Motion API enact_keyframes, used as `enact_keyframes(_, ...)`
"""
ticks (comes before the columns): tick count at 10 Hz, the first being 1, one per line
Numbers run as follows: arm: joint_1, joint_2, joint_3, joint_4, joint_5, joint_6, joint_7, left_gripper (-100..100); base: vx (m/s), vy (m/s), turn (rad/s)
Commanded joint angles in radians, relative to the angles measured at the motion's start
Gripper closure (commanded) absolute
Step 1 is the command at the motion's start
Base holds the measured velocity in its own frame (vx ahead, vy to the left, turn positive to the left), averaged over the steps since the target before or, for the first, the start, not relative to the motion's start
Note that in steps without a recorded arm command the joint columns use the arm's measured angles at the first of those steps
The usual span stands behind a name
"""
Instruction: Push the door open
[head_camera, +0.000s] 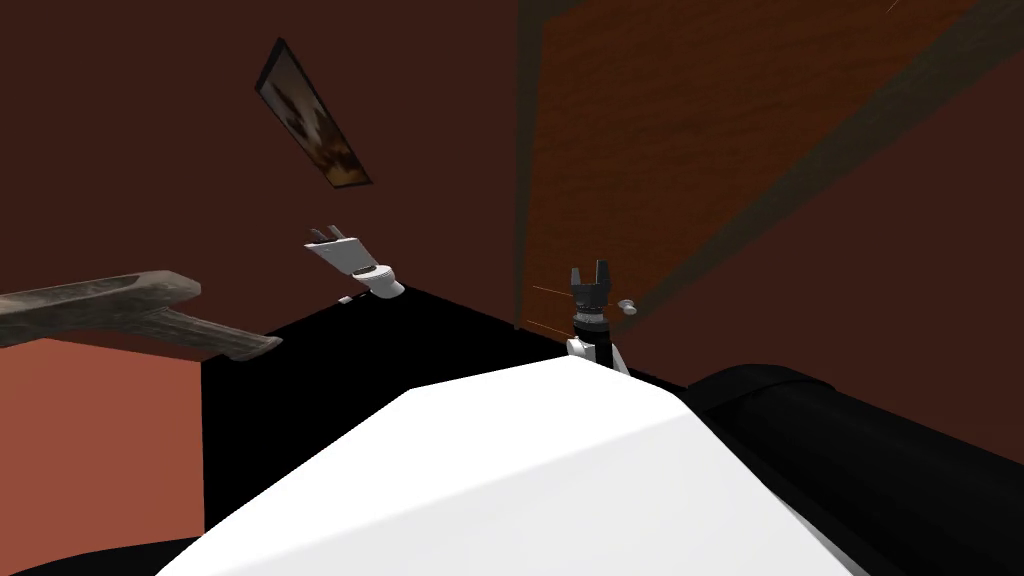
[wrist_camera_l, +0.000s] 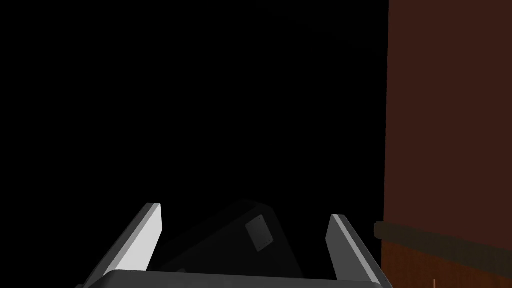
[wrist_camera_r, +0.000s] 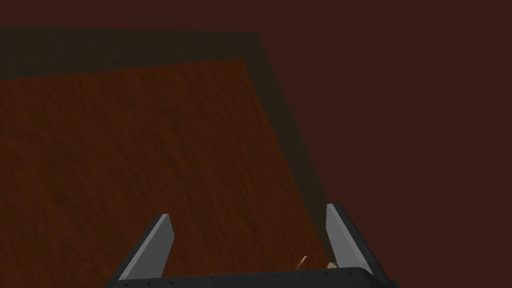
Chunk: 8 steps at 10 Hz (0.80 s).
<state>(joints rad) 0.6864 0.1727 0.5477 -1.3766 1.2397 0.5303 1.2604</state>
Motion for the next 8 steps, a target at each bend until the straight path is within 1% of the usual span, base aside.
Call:
enact_keyframes(1, 0.000, -0.001, 0.012, 0.021, 0.028, 0.023, 0.025, -100, -0.084, 0.012, 0.349)
enact_keyframes(2, 0.001, -0.002, 0.020, 0.032, 0.046, 0.037, 0.041, -100, -0.092, 0.018, 0.369)
enact_keyframes(3, 0.002, -0.002, 0.024, 0.038, 0.055, 0.045, 0.049, -100, -0.071, 0.016, 0.232)
enact_keyframes(4, 0.003, -0.003, 0.032, 0.049, 0.072, 0.059, 0.065, -100, -0.077, 0.014, 0.290)
enact_keyframes(5, 0.005, -0.003, 0.039, 0.061, 0.090, 0.073, 0.081, -100, -0.083, 0.028, 0.381)
enact_keyframes(8, 0.008, -0.007, 0.062, 0.093, 0.143, 0.116, 0.128, -100, -0.092, 0.037, 0.330)
